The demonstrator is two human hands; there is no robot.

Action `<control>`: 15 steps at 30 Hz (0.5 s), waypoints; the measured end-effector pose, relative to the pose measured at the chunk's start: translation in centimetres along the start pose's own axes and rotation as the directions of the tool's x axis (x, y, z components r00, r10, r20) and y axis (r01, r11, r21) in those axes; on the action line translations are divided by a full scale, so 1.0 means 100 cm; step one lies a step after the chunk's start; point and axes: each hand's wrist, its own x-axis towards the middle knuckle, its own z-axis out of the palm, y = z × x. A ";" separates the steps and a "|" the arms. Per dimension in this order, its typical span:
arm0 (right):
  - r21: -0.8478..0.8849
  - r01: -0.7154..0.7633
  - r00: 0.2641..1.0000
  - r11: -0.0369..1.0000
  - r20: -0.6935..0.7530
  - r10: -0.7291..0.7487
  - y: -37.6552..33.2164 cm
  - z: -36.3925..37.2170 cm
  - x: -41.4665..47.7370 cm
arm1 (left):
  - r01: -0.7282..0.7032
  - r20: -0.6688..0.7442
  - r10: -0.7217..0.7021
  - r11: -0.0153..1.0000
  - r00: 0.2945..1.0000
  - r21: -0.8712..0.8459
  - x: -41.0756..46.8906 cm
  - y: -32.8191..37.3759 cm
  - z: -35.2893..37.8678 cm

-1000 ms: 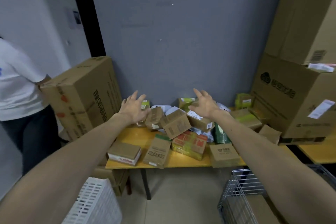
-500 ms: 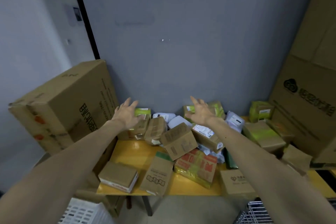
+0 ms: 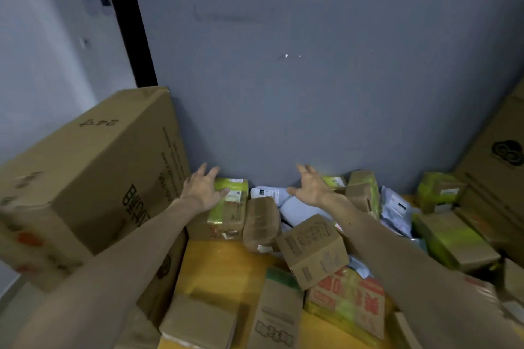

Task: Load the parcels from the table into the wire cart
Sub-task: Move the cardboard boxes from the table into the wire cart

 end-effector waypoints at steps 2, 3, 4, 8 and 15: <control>-0.037 -0.020 1.000 0.999 0.020 0.020 -0.015 0.010 0.020 | 0.020 0.031 -0.019 0.998 0.999 -0.062 0.020 -0.014 0.005; -0.035 -0.023 0.999 0.999 0.027 0.024 -0.022 0.016 0.029 | 0.033 0.039 -0.030 0.996 0.999 -0.088 0.028 -0.021 0.008; -0.043 -0.031 0.999 0.999 0.033 0.032 -0.029 0.022 0.037 | 0.048 0.045 -0.044 0.994 0.998 -0.102 0.036 -0.028 0.011; -0.054 -0.040 0.996 0.998 0.083 0.044 -0.046 0.051 0.067 | 0.123 0.094 -0.108 0.978 0.990 -0.170 0.056 -0.049 0.029; -0.026 -0.003 0.973 1.000 0.232 0.009 -0.053 0.108 0.107 | 0.247 0.237 -0.187 0.934 0.953 -0.258 0.086 -0.073 0.067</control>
